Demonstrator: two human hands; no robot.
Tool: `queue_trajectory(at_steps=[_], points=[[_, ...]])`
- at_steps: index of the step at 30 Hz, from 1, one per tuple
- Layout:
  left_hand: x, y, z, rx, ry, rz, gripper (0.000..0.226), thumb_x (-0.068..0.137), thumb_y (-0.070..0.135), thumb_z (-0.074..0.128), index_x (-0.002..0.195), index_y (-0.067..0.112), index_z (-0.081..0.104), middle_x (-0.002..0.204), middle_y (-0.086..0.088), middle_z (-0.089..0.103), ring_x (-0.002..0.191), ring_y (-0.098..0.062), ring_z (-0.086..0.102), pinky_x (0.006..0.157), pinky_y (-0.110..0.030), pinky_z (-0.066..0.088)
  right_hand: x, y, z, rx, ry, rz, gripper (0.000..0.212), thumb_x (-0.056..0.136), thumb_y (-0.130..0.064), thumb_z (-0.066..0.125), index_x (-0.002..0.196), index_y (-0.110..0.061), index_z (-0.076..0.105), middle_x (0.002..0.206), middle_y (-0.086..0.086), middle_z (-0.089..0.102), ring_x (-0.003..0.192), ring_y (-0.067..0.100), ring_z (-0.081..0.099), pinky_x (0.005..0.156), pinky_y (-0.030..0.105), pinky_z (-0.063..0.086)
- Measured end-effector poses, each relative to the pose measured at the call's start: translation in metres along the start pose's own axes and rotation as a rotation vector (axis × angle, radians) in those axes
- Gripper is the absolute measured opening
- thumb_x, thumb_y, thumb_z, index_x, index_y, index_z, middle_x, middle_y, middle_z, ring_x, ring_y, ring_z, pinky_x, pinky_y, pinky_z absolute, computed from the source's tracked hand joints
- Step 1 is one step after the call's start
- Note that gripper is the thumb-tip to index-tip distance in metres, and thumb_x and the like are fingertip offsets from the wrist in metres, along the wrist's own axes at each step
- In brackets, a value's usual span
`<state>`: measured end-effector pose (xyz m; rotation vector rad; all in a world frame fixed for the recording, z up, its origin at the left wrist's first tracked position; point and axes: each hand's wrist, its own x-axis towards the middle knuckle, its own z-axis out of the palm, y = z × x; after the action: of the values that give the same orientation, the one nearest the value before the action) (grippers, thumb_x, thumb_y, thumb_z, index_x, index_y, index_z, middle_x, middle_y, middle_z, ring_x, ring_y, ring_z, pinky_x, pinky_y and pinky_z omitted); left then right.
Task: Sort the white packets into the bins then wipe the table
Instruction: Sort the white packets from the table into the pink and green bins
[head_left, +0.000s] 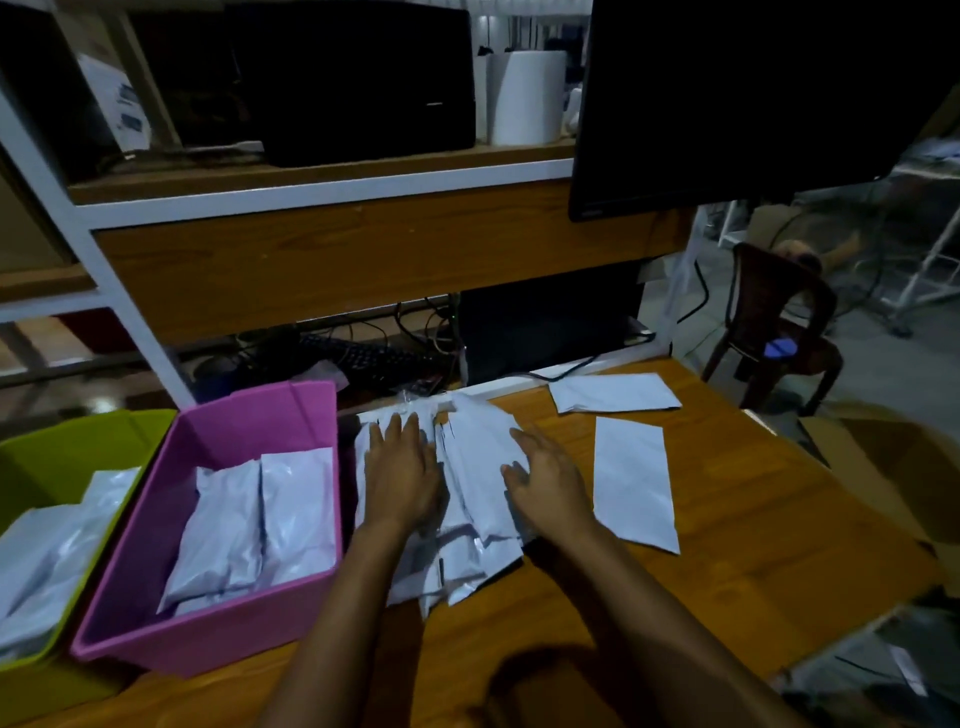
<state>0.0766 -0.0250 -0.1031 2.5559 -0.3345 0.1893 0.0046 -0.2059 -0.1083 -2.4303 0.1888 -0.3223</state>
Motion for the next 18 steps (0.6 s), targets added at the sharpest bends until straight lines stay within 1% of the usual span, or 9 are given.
queue_trajectory(at_steps=[2,4,6,8,11,12,14,16,18], points=[[0.016,-0.010,0.019,0.032,-0.071,-0.103,0.051,0.087,0.041,0.017,0.108,0.009,0.052,0.120,-0.021,0.054,0.117,-0.043,0.046,0.099,-0.055,0.036,0.022,0.005,0.015,-0.007,-0.037,0.028,0.052,0.097,-0.030,0.051,0.146,-0.018,0.038,0.157,0.004,0.027,0.142,0.023,0.030,0.114,0.033,0.029],[0.021,-0.012,0.030,0.079,-0.124,-0.121,0.031,0.085,0.041,0.026,0.089,0.017,0.045,0.108,-0.017,0.054,0.104,-0.042,0.048,0.086,-0.051,0.041,0.041,0.011,0.032,-0.007,-0.053,0.054,0.051,0.098,-0.031,0.049,0.146,-0.018,0.037,0.158,0.005,0.024,0.143,0.023,0.027,0.116,0.034,0.028],[0.023,-0.008,0.035,0.129,-0.185,-0.124,0.020,0.084,0.042,0.039,0.081,0.022,0.042,0.106,-0.011,0.051,0.104,-0.040,0.043,0.083,-0.048,0.041,0.054,0.018,0.048,-0.052,-0.060,0.045,0.053,0.099,-0.036,0.047,0.147,-0.018,0.035,0.159,0.008,0.022,0.145,0.025,0.022,0.118,0.037,0.025],[0.028,-0.006,0.035,0.147,-0.204,-0.125,0.020,0.082,0.044,0.048,0.080,0.024,0.046,0.107,-0.007,0.050,0.109,-0.039,0.039,0.081,-0.046,0.038,0.065,0.027,0.063,-0.151,-0.101,0.039,0.059,0.098,-0.047,0.041,0.150,-0.022,0.027,0.161,0.009,0.014,0.148,0.027,0.012,0.118,0.045,0.019],[0.037,-0.006,0.038,0.164,-0.182,-0.123,0.034,0.079,0.052,0.044,0.094,0.024,0.056,0.117,-0.003,0.056,0.116,-0.038,0.038,0.087,-0.050,0.038,0.075,0.042,0.083,-0.254,-0.199,0.058,0.074,0.090,-0.072,0.017,0.152,-0.032,0.010,0.162,0.008,-0.001,0.149,0.030,-0.002,0.116,0.055,0.012],[0.037,-0.006,0.041,0.179,-0.165,-0.113,0.039,0.080,0.054,0.041,0.102,0.027,0.057,0.120,-0.002,0.056,0.120,-0.038,0.037,0.090,-0.054,0.036,0.076,0.046,0.090,-0.258,-0.210,0.054,0.085,0.081,-0.080,0.000,0.152,-0.034,0.007,0.162,0.008,-0.003,0.149,0.030,-0.004,0.116,0.055,0.011],[0.032,-0.007,0.049,0.161,-0.163,-0.119,0.050,0.084,0.056,0.040,0.128,0.037,0.051,0.143,0.003,0.044,0.136,-0.037,0.025,0.101,-0.064,0.025,0.074,0.056,0.100,-0.271,-0.220,0.053,0.109,0.059,-0.084,-0.029,0.152,-0.036,0.003,0.162,0.007,-0.004,0.149,0.029,-0.004,0.116,0.054,0.011],[0.029,-0.009,0.058,0.102,-0.163,-0.137,0.061,0.087,0.059,0.037,0.144,0.038,0.036,0.158,0.005,0.024,0.146,-0.033,0.009,0.109,-0.065,0.013,0.076,0.062,0.105,-0.273,-0.213,0.051,0.112,0.055,-0.081,-0.034,0.152,-0.037,0.002,0.162,0.006,-0.004,0.149,0.028,-0.002,0.117,0.052,0.011],[0.029,-0.011,0.062,0.076,-0.142,-0.129,0.069,0.084,0.063,0.027,0.147,0.036,0.031,0.160,0.004,0.018,0.148,-0.031,0.003,0.113,-0.060,0.011,0.077,0.059,0.103,-0.273,-0.218,0.048,0.097,0.069,-0.077,-0.025,0.152,-0.036,0.004,0.162,0.007,-0.002,0.149,0.027,0.000,0.117,0.050,0.012]])
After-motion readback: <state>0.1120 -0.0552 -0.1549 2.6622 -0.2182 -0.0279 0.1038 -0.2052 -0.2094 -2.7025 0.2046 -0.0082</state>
